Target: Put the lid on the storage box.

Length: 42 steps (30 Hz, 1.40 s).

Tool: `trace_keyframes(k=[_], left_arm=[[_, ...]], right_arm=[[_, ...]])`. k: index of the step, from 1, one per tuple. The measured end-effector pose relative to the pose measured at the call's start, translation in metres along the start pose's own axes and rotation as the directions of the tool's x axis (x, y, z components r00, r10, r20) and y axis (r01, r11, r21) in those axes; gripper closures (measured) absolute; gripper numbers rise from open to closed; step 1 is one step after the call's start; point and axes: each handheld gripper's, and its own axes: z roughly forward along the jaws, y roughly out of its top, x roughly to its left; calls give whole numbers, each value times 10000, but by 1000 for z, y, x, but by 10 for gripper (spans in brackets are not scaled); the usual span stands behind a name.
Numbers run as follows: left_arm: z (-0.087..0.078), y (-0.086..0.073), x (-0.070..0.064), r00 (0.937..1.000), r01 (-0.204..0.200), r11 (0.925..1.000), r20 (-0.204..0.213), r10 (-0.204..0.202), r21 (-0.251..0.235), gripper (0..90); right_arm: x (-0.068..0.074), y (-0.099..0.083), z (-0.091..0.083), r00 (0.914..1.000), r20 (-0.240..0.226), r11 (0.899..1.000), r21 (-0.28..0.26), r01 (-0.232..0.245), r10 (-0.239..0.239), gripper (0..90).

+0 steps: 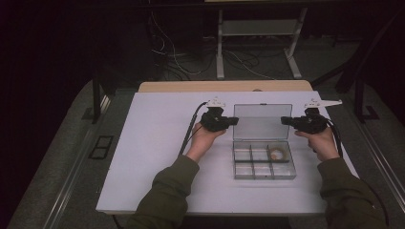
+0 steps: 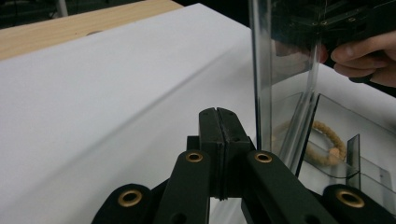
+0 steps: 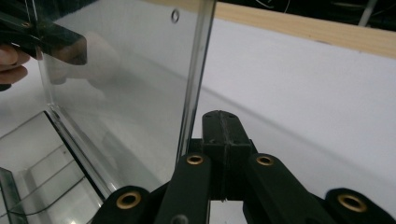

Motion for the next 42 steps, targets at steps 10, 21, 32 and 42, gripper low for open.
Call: trace_keyframes(k=[10,21,32,42], left_arm=[[-13,4,1,9999,43,9998,-153,-46,-173,877],[-45,3,-10,9989,-461,9985,4,461,-287,689],[-39,11,-28,9948,-959,9922,265,982,-797,598],[-43,15,-35,9941,-981,9849,319,1036,-1426,721]], right_arm=[[2,4,-7,9998,-120,9989,-441,181,-186,891],[6,5,-11,9995,-180,9980,-575,251,-262,891],[11,5,-16,9992,-180,9979,-555,343,-354,891],[15,4,-19,9989,-235,9978,-548,386,-399,891]])
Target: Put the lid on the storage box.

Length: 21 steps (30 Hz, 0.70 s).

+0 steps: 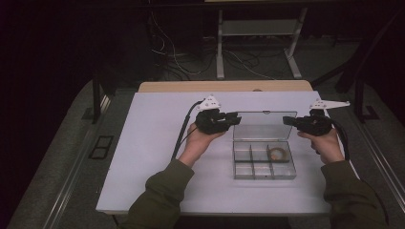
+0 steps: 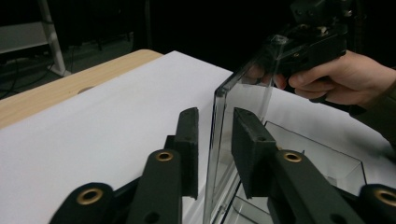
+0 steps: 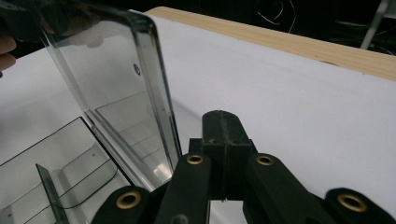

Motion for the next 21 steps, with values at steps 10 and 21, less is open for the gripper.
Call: trace_keyframes(k=[10,21], left_arm=[[-3,1,-8,9996,-208,9998,169,208,-28,786],[-8,-2,-16,9991,-291,9996,312,290,1,773]], right_arm=[[2,-1,-5,10000,86,10000,47,1,-2,891],[6,-9,-29,9991,414,9999,132,-79,73,891]])
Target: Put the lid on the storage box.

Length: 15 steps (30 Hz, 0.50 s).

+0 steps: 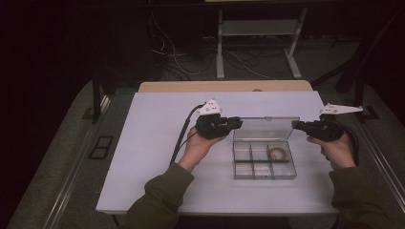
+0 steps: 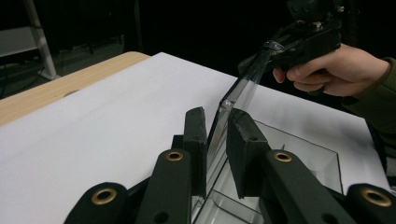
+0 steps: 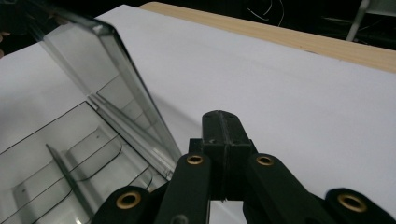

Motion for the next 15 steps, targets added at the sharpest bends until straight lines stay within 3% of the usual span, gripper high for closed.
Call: trace_keyframes(k=[15], left_arm=[[-6,-5,-13,9995,-134,9998,283,131,116,739]], right_arm=[[17,-26,-28,9996,-267,9997,239,110,-104,891]])
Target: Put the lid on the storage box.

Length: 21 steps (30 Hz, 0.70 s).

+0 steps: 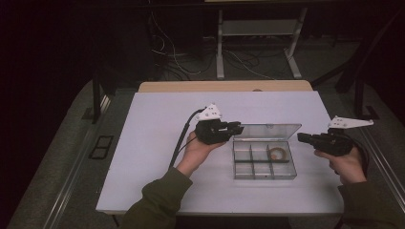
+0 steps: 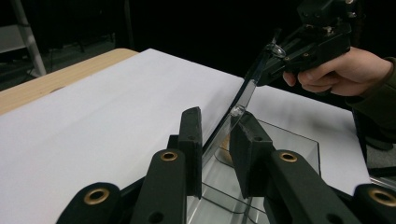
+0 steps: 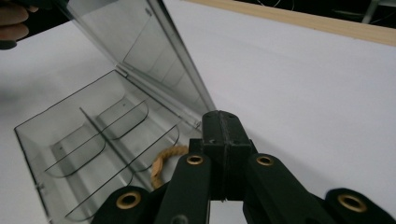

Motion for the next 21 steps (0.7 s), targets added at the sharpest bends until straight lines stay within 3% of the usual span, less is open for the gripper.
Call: trace_keyframes(k=[11,18,21], left_arm=[[-3,-5,-11,9997,-89,9998,214,84,204,702],[-5,-8,-17,9996,-205,9994,193,200,266,675],[-5,-10,-17,9997,-66,9995,245,59,314,651]], right_arm=[[14,-5,-6,9970,-754,9994,-306,158,-180,891],[19,-3,-5,9947,-968,9988,-376,303,-338,891],[20,-3,-4,9937,-1054,9987,-380,343,-381,890]])
